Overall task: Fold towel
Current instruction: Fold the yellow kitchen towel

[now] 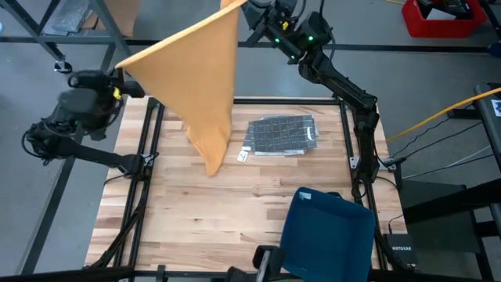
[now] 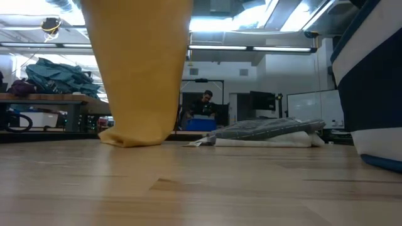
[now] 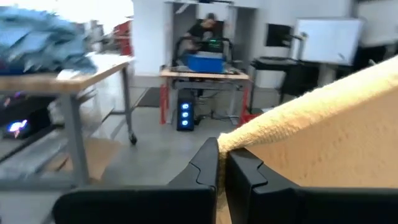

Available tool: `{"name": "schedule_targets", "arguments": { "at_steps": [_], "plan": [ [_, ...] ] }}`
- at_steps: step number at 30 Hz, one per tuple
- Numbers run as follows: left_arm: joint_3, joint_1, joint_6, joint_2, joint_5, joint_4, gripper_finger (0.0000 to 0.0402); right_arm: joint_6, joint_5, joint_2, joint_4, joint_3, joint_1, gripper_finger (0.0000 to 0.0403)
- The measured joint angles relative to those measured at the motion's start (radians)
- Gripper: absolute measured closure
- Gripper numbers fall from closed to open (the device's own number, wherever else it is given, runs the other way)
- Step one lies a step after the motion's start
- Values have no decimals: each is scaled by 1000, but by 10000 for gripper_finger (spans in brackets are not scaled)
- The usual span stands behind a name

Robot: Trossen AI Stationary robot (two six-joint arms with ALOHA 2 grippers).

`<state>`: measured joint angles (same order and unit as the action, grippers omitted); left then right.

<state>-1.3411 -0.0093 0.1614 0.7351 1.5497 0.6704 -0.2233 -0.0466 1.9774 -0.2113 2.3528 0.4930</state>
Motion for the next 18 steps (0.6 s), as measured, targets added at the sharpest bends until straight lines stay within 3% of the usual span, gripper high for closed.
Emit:
{"name": "schedule_targets", "arguments": {
  "at_steps": [5,10,18],
  "plan": [
    [0,3,-432,25,-157,-328,401,-1,-17,-1,-40,2,-18,389],
    [0,14,-805,50,-230,-650,401,11,-33,-1,-105,1,-28,389],
    [0,15,-1189,49,-301,-1014,401,26,-51,-2,-170,2,-28,389]
  ]
}}
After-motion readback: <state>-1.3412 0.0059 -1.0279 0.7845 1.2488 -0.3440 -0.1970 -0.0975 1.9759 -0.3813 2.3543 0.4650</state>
